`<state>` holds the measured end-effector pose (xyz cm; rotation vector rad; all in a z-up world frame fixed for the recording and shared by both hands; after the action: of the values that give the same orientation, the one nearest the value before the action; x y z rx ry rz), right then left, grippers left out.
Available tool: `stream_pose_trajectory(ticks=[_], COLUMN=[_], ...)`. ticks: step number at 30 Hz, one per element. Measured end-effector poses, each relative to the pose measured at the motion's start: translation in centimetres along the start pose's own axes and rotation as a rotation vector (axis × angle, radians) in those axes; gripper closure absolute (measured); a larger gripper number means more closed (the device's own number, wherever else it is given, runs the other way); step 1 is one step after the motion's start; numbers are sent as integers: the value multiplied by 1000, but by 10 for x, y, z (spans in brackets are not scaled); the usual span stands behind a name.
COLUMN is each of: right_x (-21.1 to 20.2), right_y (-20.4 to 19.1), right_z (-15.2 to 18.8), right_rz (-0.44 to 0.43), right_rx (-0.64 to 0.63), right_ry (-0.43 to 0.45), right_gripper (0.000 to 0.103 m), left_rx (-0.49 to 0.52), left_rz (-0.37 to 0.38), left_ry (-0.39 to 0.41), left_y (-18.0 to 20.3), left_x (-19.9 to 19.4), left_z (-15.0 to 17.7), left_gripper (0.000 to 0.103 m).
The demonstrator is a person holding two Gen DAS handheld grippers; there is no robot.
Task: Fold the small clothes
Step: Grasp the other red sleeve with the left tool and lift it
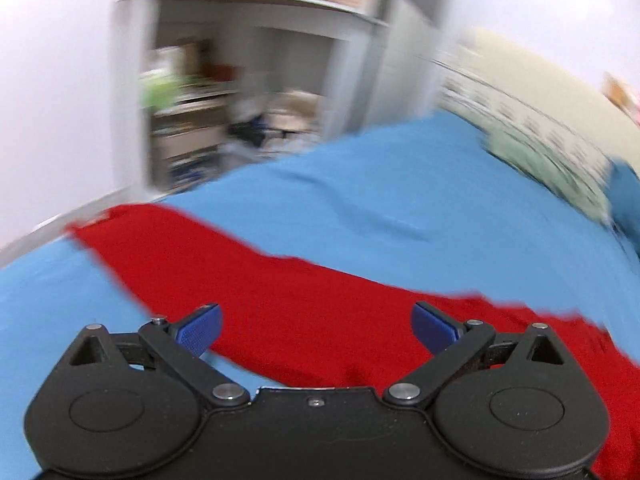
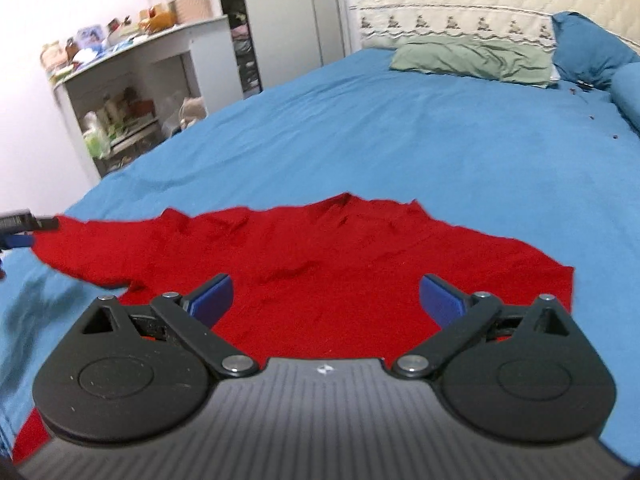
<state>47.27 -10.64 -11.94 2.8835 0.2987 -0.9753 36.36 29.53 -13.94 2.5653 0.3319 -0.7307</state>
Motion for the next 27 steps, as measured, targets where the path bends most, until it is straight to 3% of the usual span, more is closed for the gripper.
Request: stream_pose_trajectory(ticks=[4,7,14,17,20,22,23,27], right_x=[9,9,9,9,9,9,8,6], right_y=[0,1,4,4,4,4,4,6], right_z=[7,11,16,18,20,21,22,23], right_rz=[-10,-12,-11,-25,-36,-36,-34,-24], right_rx=[19,22,24,43,50,52,56,73], right_ry=[-26,-35,-41,-39,-31,-31,-31,-38], right_gripper=[0,0,0,0,0,0,0,0], left_rx=[-185,-326,-261,-267,-287,-316,-335,-349], left_rz=[-80,-96,-170,-205,-246,-264,-269,-256], left_ry=[59,77,122,140,154,162,164,191], left_y=[-62,-94,-88,-85,-91,-98,-101,-98], left_x=[3,15,38,46,51,54,54,47], left_z=[-6,-2,-10,-11,-15,-17,-17,-16], left_gripper=[4,8,12,25,52,84,93,97])
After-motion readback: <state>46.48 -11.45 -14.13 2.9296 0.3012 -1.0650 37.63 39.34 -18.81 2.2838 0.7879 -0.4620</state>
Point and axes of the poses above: each gripper's, at about its wrist camera, not at the fingertips, and x roughly the way its jaws point, y to its right, z to its underside, the point moved 3 cm from there along x, roughly the way its jaws point, and after that the axes turned 11 degrees about z, right-handed, at the moved point
